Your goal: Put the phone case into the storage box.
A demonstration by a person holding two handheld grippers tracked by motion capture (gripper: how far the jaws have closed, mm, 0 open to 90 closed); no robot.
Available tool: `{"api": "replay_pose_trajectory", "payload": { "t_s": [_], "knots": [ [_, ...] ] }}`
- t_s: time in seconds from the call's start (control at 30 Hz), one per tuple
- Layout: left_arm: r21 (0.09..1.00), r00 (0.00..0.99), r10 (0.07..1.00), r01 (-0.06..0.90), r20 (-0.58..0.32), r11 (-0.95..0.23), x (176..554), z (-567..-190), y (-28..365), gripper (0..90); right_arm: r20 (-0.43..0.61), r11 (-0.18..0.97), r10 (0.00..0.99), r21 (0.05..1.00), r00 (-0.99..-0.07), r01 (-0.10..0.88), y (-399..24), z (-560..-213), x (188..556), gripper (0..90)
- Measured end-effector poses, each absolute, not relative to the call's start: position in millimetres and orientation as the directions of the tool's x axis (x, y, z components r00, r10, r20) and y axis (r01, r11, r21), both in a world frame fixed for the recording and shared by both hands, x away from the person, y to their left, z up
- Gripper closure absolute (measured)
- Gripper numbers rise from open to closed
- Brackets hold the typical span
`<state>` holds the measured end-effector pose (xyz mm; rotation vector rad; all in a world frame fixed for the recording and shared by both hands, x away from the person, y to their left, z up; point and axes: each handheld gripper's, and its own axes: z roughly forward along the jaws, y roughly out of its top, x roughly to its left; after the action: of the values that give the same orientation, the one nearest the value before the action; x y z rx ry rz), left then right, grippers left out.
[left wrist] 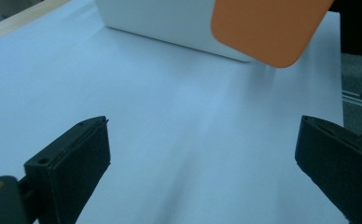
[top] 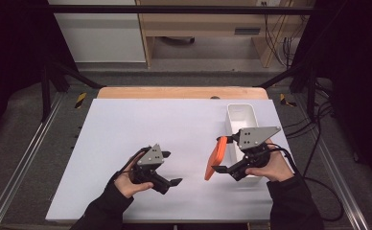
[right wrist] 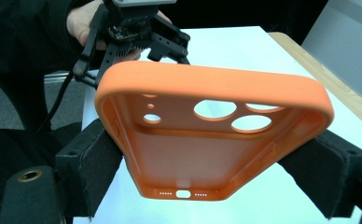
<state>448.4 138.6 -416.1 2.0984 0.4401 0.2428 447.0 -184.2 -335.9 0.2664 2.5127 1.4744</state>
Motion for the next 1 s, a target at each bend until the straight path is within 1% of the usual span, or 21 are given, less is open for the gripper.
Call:
{"api": "replay_pose_trajectory", "payload": {
  "t_s": [0.17,0.4,0.8,1.0],
  "knots": [
    [0.857,0.892,0.452,0.236,-0.003,-0.459,451.8,-417.9,154.9,2.1,-0.096,0.476,0.296,0.878,-0.950,0.060,-190.5,-330.6,448.2,15.8],
    [0.868,0.856,0.517,0.270,-0.018,-0.416,455.2,-421.7,179.2,2.0,-0.088,0.446,0.382,0.889,-0.920,0.100,-200.3,-322.7,453.4,15.8],
    [0.881,0.790,0.613,0.309,-0.028,-0.358,457.6,-426.3,218.0,2.0,-0.061,0.365,0.546,0.915,-0.835,0.171,-217.1,-309.8,465.0,15.8],
    [0.890,0.756,0.654,0.321,-0.033,-0.325,457.6,-427.3,235.8,2.0,-0.043,0.320,0.611,0.926,-0.790,0.198,-223.3,-303.0,469.2,15.8]
  ]
}}
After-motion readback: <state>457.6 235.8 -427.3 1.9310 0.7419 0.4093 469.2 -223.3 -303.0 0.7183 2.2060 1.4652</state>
